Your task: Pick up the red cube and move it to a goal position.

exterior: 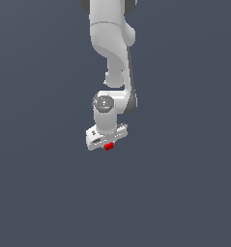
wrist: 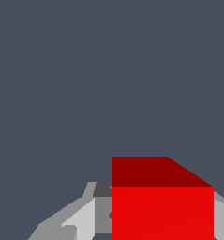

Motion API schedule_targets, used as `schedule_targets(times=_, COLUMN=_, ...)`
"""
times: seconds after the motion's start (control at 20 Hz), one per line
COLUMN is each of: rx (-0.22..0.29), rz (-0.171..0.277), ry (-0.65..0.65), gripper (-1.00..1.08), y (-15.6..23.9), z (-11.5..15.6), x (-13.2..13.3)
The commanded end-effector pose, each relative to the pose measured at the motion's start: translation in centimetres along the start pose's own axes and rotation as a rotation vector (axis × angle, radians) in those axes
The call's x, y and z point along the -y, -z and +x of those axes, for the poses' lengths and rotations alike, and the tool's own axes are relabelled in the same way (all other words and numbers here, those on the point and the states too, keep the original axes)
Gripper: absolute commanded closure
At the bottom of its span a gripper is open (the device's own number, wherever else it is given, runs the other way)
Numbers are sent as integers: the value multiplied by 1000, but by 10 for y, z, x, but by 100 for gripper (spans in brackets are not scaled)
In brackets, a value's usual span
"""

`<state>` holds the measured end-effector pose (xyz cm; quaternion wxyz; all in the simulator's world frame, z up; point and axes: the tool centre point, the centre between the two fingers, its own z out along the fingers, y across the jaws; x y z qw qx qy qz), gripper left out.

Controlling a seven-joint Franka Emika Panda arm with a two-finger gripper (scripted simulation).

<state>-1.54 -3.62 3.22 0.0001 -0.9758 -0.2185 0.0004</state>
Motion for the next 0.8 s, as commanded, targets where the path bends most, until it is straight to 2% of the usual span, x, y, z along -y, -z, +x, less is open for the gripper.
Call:
schedule_targets(times=0.0, rx=-1, rz=0, ry=0, gripper=108, y=6, z=14, x=2)
schedule_targets(times=0.35, rx=-1, rz=0, ry=0, gripper=108, y=15, z=42, x=4)
schedule_targets(times=0.75, rx=-1, rz=0, ry=0, gripper=108, y=17, z=47, x=3)
